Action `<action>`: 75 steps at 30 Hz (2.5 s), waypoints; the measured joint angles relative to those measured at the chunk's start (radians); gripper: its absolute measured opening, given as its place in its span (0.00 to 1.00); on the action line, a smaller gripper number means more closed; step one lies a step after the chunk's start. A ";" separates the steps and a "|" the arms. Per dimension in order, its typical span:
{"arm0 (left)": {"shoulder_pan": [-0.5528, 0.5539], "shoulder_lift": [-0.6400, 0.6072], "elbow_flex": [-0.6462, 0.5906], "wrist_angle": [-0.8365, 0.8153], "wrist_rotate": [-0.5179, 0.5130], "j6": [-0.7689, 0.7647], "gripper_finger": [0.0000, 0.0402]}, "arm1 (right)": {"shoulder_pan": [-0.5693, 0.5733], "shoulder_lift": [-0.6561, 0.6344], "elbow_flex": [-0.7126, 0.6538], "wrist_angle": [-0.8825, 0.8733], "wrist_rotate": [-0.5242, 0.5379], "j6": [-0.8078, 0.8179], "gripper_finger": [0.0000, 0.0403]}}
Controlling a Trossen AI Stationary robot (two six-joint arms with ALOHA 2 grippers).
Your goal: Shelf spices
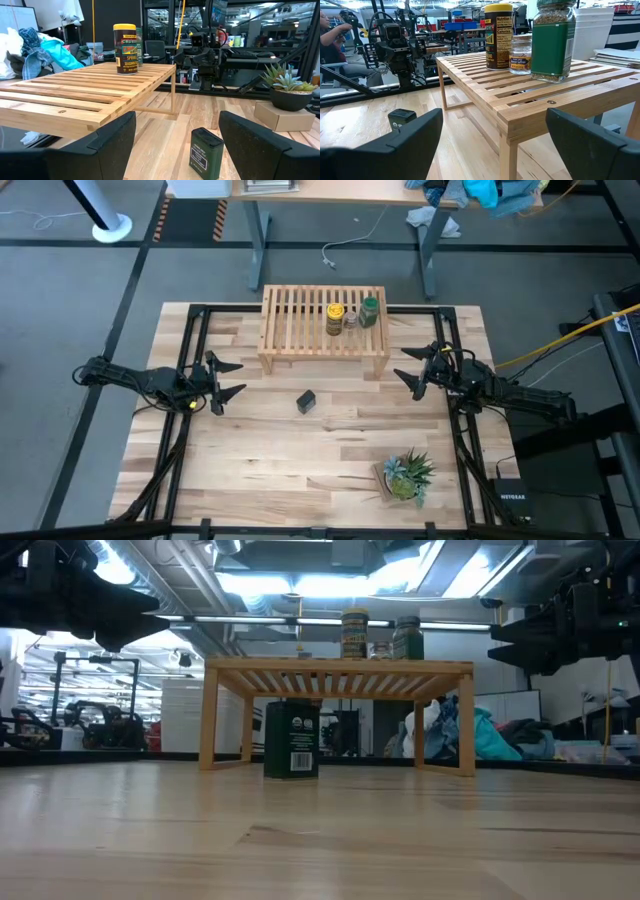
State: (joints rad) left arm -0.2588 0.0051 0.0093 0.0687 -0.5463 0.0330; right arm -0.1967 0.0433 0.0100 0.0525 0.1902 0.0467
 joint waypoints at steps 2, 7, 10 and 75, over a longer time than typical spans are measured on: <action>0.000 0.000 0.000 0.000 0.000 0.000 0.69 | 0.000 0.000 0.000 0.000 0.000 0.000 0.89; 0.000 0.000 0.000 0.000 0.000 0.000 0.69 | 0.000 0.000 0.000 0.000 0.000 0.000 0.89; 0.000 0.000 0.000 0.000 0.000 0.000 0.69 | 0.000 0.000 0.000 0.000 0.000 0.000 0.89; 0.000 0.000 0.000 0.001 -0.046 0.031 0.69 | 0.000 0.000 0.000 0.066 -0.012 0.007 0.89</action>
State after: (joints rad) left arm -0.2588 0.0051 0.0093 0.0696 -0.5925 0.0639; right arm -0.1967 0.0437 0.0101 0.1188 0.1783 0.0540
